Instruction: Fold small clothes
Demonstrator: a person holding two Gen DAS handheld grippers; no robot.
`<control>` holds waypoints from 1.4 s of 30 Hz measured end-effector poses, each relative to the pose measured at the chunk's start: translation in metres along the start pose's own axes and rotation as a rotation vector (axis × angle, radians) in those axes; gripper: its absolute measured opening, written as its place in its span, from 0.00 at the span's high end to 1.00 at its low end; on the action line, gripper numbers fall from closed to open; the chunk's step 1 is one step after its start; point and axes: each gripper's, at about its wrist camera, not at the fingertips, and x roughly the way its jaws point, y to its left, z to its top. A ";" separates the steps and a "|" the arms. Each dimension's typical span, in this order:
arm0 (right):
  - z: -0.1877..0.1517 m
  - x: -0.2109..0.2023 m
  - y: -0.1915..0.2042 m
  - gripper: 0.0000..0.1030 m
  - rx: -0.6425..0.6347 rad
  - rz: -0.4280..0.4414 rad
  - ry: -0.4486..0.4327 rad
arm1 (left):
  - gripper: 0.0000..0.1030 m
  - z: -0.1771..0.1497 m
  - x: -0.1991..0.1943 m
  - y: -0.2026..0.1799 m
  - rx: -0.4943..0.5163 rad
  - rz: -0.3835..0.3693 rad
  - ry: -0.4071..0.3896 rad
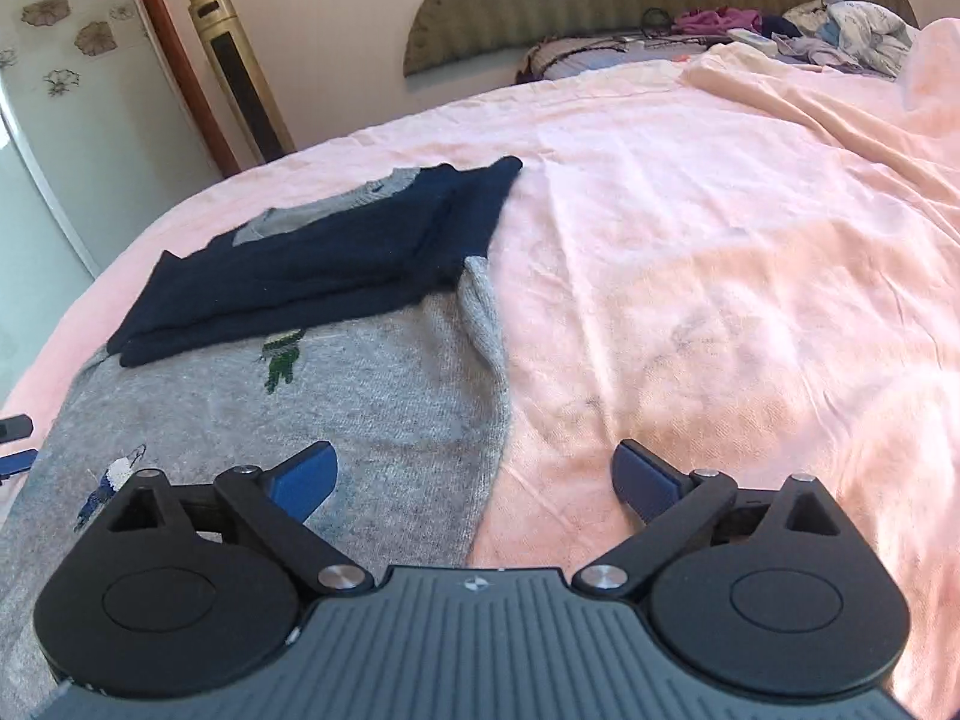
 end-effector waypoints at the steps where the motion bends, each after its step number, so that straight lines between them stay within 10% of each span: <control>1: -0.001 0.001 0.003 0.04 -0.009 0.009 0.009 | 0.01 0.001 0.005 0.002 -0.036 -0.040 0.021; 3: -0.001 0.004 0.010 0.08 -0.027 0.048 0.026 | 0.15 0.000 0.015 -0.006 -0.002 -0.034 0.040; 5: 0.001 0.006 0.014 0.21 -0.039 0.066 0.031 | 0.90 0.000 0.024 -0.012 0.056 0.053 0.064; 6: 0.002 0.005 0.014 0.36 -0.053 0.051 0.030 | 0.96 -0.001 0.028 -0.013 0.084 0.127 0.074; 9: 0.007 0.007 0.006 0.91 -0.043 0.029 0.056 | 0.97 -0.001 0.022 -0.022 0.142 0.191 0.055; 18: -0.003 -0.006 -0.025 0.91 0.093 0.101 0.053 | 0.97 -0.007 -0.008 -0.011 0.191 0.206 0.070; 23: -0.010 -0.022 -0.031 0.47 0.227 0.263 0.086 | 0.66 -0.024 -0.022 0.005 0.044 0.057 0.123; 27: -0.017 -0.023 -0.024 0.49 0.237 0.317 0.155 | 0.68 -0.035 -0.023 -0.001 0.061 0.064 0.071; 28: -0.018 -0.021 -0.022 0.65 0.234 0.319 0.164 | 0.97 -0.037 -0.021 -0.005 0.095 0.113 0.062; 30: -0.020 -0.015 -0.019 0.91 0.208 0.286 0.195 | 0.97 -0.037 -0.020 -0.009 0.144 0.169 0.053; 39: -0.028 -0.028 -0.049 0.93 0.279 0.255 0.151 | 0.94 -0.037 -0.040 0.003 0.153 0.132 0.091; 42: -0.032 -0.034 -0.051 0.61 0.339 0.343 0.166 | 0.71 -0.050 -0.048 0.007 0.090 0.022 0.161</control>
